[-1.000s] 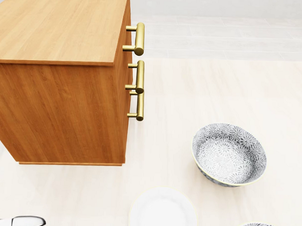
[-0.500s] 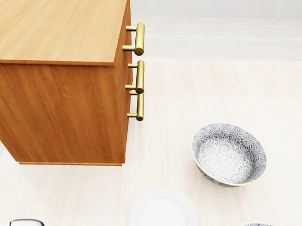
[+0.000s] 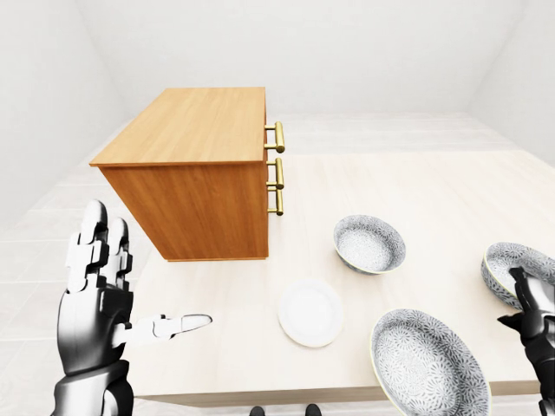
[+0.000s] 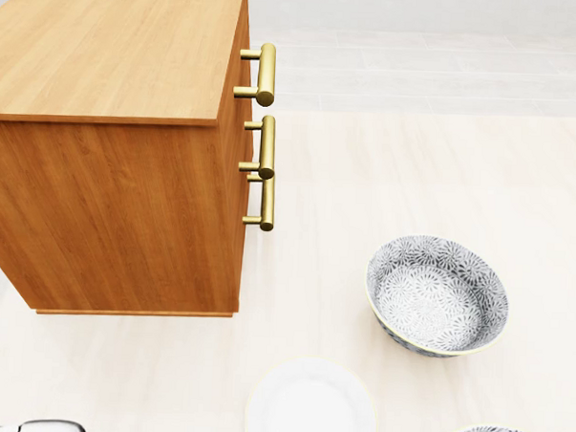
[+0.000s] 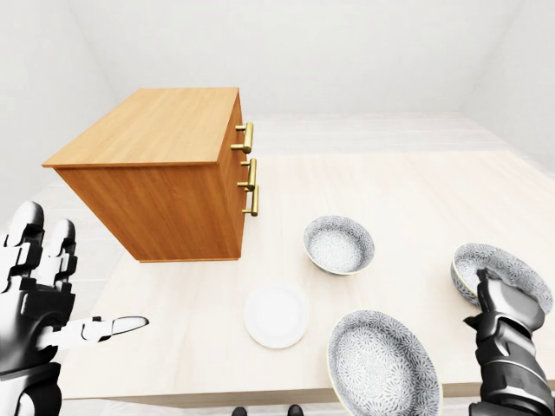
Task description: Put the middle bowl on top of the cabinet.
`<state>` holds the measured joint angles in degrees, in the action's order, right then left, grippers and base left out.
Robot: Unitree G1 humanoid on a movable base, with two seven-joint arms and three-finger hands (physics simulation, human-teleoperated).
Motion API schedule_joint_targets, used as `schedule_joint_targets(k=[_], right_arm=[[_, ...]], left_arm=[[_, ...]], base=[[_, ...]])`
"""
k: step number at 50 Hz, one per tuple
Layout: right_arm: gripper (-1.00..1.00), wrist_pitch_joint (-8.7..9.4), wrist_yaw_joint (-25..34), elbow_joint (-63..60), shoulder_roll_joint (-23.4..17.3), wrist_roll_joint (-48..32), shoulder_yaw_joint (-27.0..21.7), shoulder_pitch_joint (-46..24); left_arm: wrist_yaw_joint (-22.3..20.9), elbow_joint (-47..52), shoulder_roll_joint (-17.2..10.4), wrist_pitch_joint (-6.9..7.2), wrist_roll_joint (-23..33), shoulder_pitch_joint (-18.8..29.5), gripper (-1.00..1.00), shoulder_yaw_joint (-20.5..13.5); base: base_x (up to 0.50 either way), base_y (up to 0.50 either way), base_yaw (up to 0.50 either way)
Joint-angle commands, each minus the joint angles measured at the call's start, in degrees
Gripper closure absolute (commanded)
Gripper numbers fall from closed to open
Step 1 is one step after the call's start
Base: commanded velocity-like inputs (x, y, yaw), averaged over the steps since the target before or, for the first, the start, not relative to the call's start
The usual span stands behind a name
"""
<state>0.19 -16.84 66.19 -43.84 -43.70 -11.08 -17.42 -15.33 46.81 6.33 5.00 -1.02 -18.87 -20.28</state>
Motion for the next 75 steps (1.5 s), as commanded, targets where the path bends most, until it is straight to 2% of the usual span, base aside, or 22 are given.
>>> schedule_joint_targets(k=[1, 14, 24, 27, 32, 37, 44, 48, 54, 57, 60, 61, 65, 68, 69, 75], right_arm=[[1.00, -0.37, 0.02, -0.07, -0.36, 1.20, 1.00, 0.26], [1.00, 0.64, 1.91, -5.15, -0.35, 1.23, -0.36, 2.64], [1.00, 2.99, 3.60, -11.69, -0.79, 0.24, -2.91, 5.01], [1.00, 4.81, 6.42, -17.83, -1.13, 0.12, -4.74, 6.84], [1.00, 4.81, 11.21, -28.12, -0.65, -1.29, -8.23, 9.85], [1.00, 4.81, 18.45, -40.23, 0.09, -4.15, -12.91, 12.11], [1.00, 4.81, 27.82, -53.43, 1.64, -9.13, -17.41, 10.99], [1.00, 4.81, 32.13, -57.99, 2.89, -10.96, -17.94, 9.43], [1.00, 4.81, 41.65, -65.24, 5.88, -12.96, -14.73, 3.16], [1.00, 4.81, 43.85, -66.55, 6.73, -15.11, -11.90, -1.35], [1.00, 4.81, 45.10, -66.76, 7.91, -17.09, -8.66, -6.17], [1.00, 4.81, 45.06, -66.78, 8.83, -18.28, -6.38, -9.78], [1.00, 4.81, 46.28, -64.97, 10.84, -21.88, -2.17, -15.23], [1.00, 4.81, 47.17, -63.83, 12.03, -23.01, -0.91, -18.13], [1.00, 4.81, 48.28, -62.52, 13.09, -23.79, 0.95, -21.99], [1.00, 4.81, 48.96, -56.45, 15.41, -25.57, 3.20, -30.45]], left_arm=[[0.04, -0.03, 0.12, 0.00, 0.14, -0.07, -1.00, 0.16], [-0.31, 0.01, 0.16, 0.00, -0.58, -0.53, -1.00, -0.73], [-0.12, -0.84, 0.14, 0.00, -0.19, 0.02, -1.00, -0.44], [-0.11, -0.66, 0.27, 0.00, -0.04, -0.28, -1.00, -0.23], [-0.24, -0.20, 0.34, 0.00, -0.23, -0.53, -1.00, -0.33], [-0.62, 0.18, 0.43, 0.00, -0.68, -0.93, -1.00, -0.85], [-1.15, 0.88, 0.60, 0.00, -1.01, -0.98, -1.00, -1.60], [-1.36, 0.91, 0.82, 0.00, -0.84, -1.03, -1.00, -1.57], [-1.65, 0.39, 1.27, 0.00, 0.09, -1.56, -1.00, -0.76], [-1.91, 0.41, 1.51, 0.00, -0.16, -2.06, -1.00, -0.74], [-2.17, 0.26, 1.61, 0.00, -0.29, -2.35, -1.00, -0.89], [-2.23, 0.17, 1.56, 0.00, -0.46, -2.38, -1.00, -1.23], [-2.53, 0.28, 1.53, 0.00, -1.19, -2.25, -1.00, -2.22], [-2.75, 0.06, 1.66, 0.00, -1.29, -2.24, -1.00, -2.41], [-2.80, -0.56, 1.77, 0.00, -1.04, -2.20, -1.00, -2.30], [-2.55, -2.25, 1.72, 0.00, 1.03, -1.82, -1.00, -1.30]], base=[[0.00, 0.00, 0.00], [0.00, 0.00, 0.00], [0.00, 0.00, 0.00], [0.00, 0.00, 0.00], [0.00, 0.00, 0.00], [0.00, 0.00, 0.00], [0.00, 0.00, 0.00], [0.00, 0.00, 0.00], [0.00, 0.00, 0.00], [0.00, 0.00, 0.00], [0.00, 0.00, 0.00], [0.00, 0.00, 0.00], [0.00, 0.00, 0.00], [0.00, 0.00, 0.00], [0.00, 0.00, 0.00], [0.00, 0.00, 0.00]])
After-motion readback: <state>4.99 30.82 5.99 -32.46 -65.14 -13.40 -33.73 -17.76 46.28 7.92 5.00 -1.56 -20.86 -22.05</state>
